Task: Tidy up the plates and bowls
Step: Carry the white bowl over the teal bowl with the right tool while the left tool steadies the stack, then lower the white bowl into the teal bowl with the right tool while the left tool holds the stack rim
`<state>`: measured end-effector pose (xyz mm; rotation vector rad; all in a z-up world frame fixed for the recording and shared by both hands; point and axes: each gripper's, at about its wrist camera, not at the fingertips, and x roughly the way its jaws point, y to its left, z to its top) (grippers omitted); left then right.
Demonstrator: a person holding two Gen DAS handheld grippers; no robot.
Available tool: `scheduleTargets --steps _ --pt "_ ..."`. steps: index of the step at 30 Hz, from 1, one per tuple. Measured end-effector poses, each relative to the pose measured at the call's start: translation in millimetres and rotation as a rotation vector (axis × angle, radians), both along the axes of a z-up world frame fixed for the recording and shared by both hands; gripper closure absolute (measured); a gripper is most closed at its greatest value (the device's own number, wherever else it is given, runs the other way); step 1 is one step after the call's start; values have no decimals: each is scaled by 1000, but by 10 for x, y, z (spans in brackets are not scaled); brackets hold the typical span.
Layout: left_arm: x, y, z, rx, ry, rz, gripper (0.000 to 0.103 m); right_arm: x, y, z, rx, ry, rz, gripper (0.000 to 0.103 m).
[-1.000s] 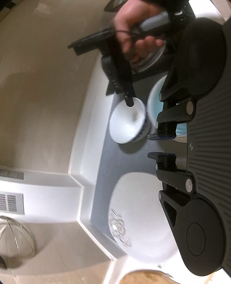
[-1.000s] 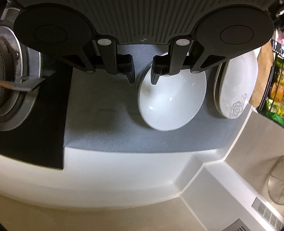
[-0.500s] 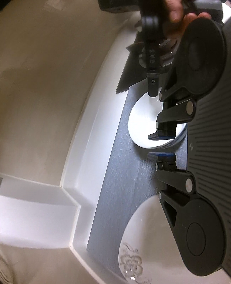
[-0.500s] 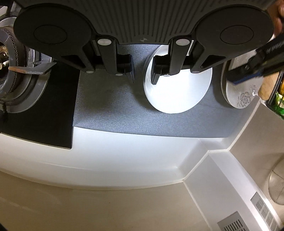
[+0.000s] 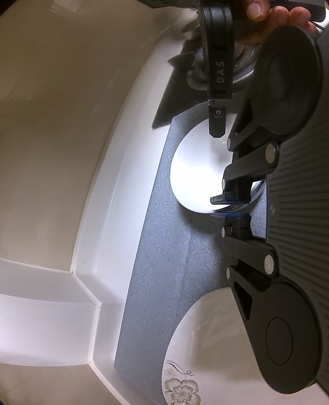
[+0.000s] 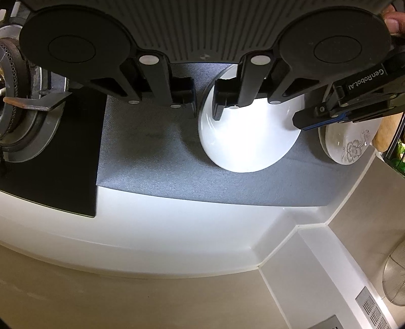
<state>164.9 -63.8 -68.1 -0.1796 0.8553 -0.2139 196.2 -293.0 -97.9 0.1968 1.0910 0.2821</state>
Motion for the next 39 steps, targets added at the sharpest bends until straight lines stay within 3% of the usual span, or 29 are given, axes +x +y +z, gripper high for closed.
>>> scheduleTargets --steps 11,17,27,39 --pt "-53 12 46 -3 -24 7 98 -36 -30 2 6 -15 -16 96" --pt "-168 68 293 -20 -72 23 98 -78 -24 252 14 -58 -10 95" --pt "-655 61 890 -31 -139 15 98 -385 -60 861 32 -107 21 96" --pt "-1286 64 899 -32 -90 18 98 -983 -21 958 54 -31 27 95"
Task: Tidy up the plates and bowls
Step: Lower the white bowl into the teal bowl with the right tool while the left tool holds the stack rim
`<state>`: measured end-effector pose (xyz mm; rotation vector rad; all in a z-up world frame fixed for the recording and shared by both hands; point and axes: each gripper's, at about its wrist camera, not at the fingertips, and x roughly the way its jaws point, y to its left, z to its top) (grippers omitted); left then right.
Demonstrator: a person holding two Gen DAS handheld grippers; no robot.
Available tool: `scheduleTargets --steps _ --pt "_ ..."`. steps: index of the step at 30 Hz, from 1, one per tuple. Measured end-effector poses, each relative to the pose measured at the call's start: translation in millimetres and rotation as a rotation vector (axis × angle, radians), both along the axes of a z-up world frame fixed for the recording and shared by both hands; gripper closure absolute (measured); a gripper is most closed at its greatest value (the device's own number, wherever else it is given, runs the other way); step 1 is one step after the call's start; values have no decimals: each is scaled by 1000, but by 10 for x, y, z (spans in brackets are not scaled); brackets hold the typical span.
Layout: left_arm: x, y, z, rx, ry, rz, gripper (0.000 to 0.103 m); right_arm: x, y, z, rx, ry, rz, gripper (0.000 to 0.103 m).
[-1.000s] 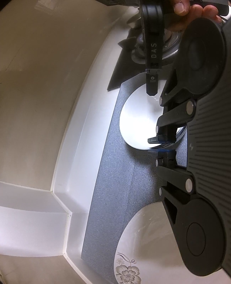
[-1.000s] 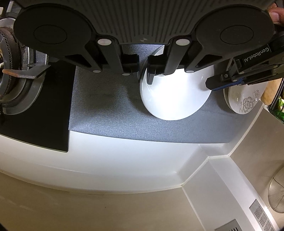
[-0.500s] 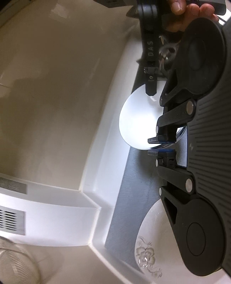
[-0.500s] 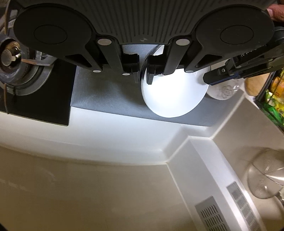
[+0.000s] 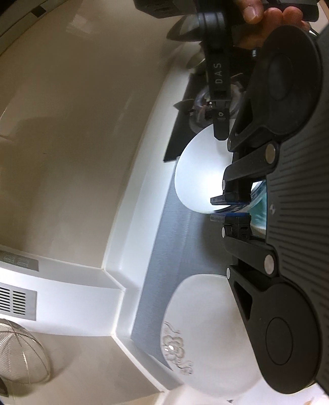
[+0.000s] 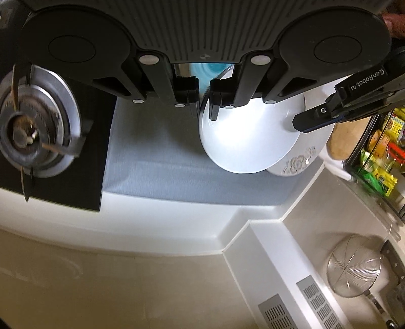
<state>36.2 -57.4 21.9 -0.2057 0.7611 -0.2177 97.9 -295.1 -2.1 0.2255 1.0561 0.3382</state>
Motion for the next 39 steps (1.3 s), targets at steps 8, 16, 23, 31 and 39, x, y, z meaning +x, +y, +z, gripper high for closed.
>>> scheduleTargets --steps 8,16,23,31,39 --pt "-204 20 -205 11 50 6 98 -201 88 -138 -31 37 18 95" --pt "-201 51 -383 12 89 14 98 -275 183 -300 -81 66 41 95" --pt "-202 49 -446 9 104 19 98 -292 197 -371 -108 82 50 95" --pt "-188 63 -467 3 116 27 98 -292 248 -377 -131 83 66 95" --pt "-164 55 -522 -10 151 50 98 -277 331 -361 -183 75 90 95"
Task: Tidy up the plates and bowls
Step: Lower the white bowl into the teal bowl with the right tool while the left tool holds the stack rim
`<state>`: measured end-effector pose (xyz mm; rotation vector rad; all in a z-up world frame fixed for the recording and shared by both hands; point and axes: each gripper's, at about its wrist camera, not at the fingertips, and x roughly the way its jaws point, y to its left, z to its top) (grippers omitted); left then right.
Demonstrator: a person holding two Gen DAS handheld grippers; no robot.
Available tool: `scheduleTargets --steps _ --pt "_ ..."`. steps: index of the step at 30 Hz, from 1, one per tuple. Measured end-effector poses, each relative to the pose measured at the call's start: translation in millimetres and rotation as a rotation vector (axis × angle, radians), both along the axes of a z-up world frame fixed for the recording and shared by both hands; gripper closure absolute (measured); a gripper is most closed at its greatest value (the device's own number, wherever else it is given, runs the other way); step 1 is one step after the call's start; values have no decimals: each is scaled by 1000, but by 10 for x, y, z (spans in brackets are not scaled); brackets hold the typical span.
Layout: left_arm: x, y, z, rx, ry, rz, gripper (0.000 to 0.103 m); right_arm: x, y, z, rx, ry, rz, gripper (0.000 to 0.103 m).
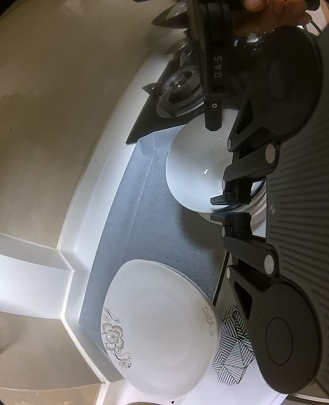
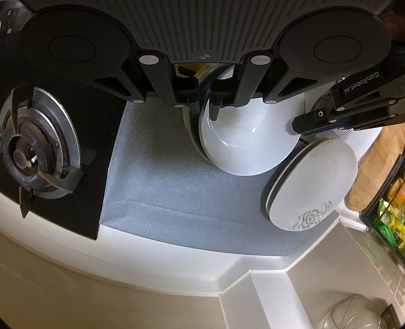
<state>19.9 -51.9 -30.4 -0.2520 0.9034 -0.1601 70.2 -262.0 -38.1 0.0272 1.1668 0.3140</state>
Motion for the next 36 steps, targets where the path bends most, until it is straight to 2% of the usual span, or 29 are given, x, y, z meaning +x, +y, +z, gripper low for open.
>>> scheduleTargets --steps 21,34,36 --pt "45 -114 38 60 18 9 98 -27 102 59 -79 -35 41 92" --pt "59 -129 21 66 23 15 98 57 17 56 -41 -70 33 92" --pt "65 -131 18 66 23 18 98 68 22 45 -39 -68 32 95"
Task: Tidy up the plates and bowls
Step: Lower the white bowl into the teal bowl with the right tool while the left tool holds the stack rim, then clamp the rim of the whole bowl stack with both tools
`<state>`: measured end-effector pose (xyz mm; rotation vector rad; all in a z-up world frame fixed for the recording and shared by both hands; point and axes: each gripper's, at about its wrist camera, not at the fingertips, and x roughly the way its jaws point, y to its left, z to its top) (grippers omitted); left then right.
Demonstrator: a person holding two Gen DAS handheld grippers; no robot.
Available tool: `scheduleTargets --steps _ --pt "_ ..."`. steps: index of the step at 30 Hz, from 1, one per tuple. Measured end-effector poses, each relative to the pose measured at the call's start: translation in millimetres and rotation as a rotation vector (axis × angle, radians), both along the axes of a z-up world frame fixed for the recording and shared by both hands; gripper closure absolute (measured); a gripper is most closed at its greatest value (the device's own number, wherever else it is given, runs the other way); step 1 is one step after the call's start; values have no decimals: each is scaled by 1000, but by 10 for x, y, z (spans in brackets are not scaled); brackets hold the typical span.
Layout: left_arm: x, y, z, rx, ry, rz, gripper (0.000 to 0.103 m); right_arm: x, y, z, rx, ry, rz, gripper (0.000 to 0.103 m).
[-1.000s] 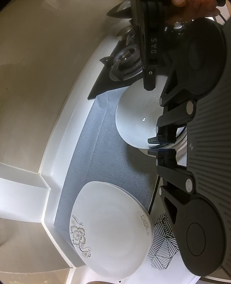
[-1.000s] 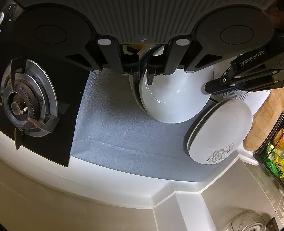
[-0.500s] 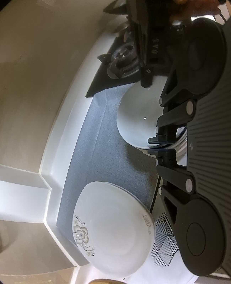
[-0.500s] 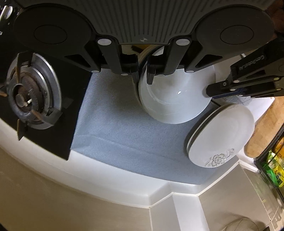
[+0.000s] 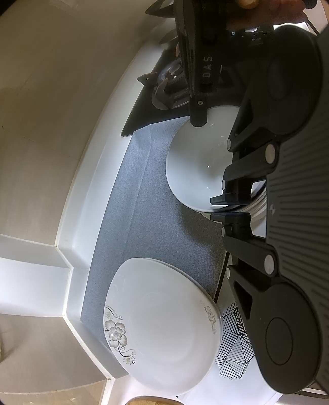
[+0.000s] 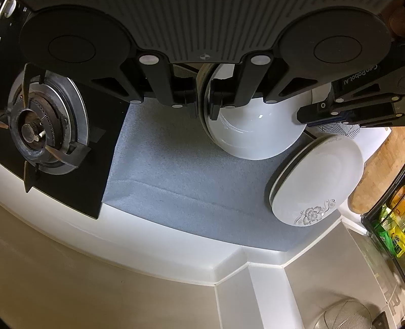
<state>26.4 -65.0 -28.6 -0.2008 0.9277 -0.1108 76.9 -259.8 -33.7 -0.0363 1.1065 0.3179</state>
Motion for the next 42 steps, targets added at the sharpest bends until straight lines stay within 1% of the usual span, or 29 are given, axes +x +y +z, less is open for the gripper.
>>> scheduleTargets --steps 3,8,15,25,34,35,37,38,40,42 --pt "8 -7 -6 5 1 -1 98 11 14 -21 4 9 4 98" --pt "26 -12 -5 14 -1 -4 98 33 8 -30 17 9 -1 97" --pt "42 -8 20 26 -11 -7 98 99 -32 -60 47 43 -23 97" --pt "37 -1 42 17 -14 -6 98 95 11 -81 28 34 10 97" --pt "54 4 30 8 -10 -6 96 76 8 -115 39 30 0 96" --pt "60 14 20 3 -6 -4 93 70 -5 -117 42 30 -3 95" --pt "72 46 -15 -10 9 6 83 59 -29 -119 49 29 -7 94" --pt "75 57 -31 -16 15 12 81 64 -41 -122 49 33 -10 88" --pt "85 73 -55 -25 24 15 74 82 -69 -165 55 71 -25 83" --pt "97 84 -90 -39 41 18 68 85 -99 -205 70 93 -40 82"
